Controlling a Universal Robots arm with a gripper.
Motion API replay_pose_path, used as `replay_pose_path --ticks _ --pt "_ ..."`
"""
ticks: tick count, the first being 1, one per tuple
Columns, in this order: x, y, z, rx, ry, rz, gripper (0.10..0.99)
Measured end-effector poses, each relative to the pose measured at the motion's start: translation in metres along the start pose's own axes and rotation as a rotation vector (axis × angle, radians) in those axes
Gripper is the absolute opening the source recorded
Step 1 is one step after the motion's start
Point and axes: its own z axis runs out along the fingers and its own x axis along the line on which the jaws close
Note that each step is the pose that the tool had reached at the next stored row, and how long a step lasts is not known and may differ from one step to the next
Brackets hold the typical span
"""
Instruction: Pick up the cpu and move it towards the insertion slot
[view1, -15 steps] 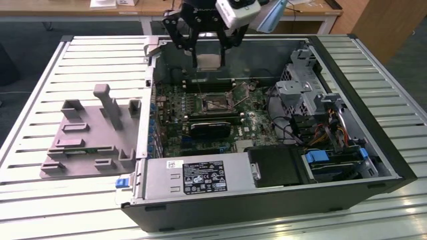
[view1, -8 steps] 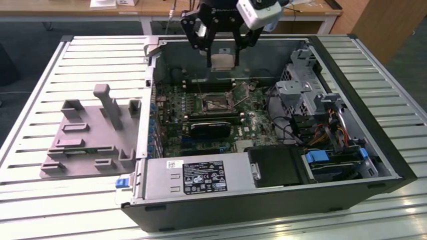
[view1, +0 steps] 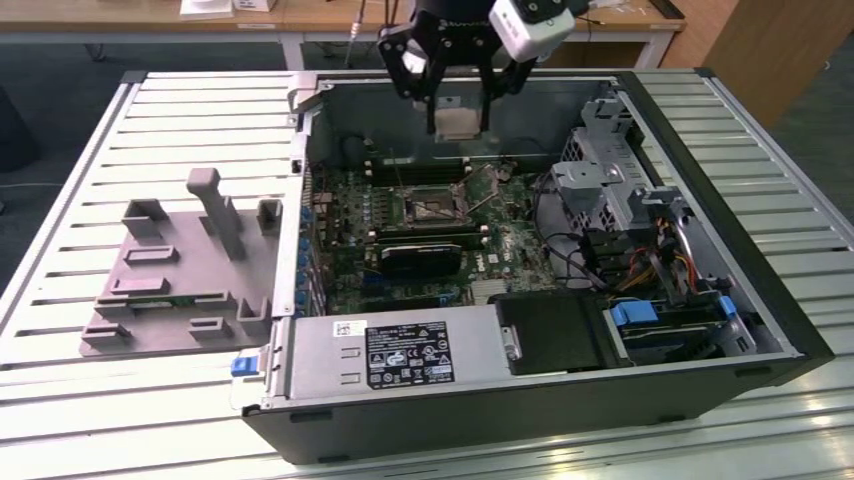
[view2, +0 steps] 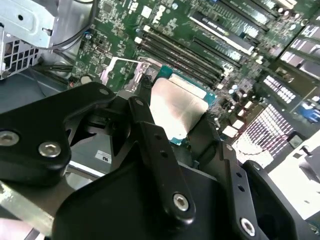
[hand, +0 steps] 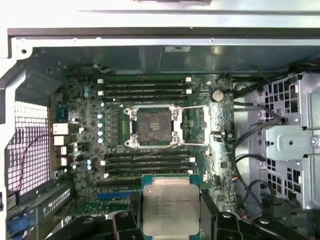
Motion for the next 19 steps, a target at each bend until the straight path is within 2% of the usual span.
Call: replay_pose_path --ticks 13,19 --pt "-0.0068 0.0313 0.0093 0.000 0.0001 0.000 0.541" --pt "-0.0064 0.0493 0.0129 0.000 0.0002 -0.001 0.541"
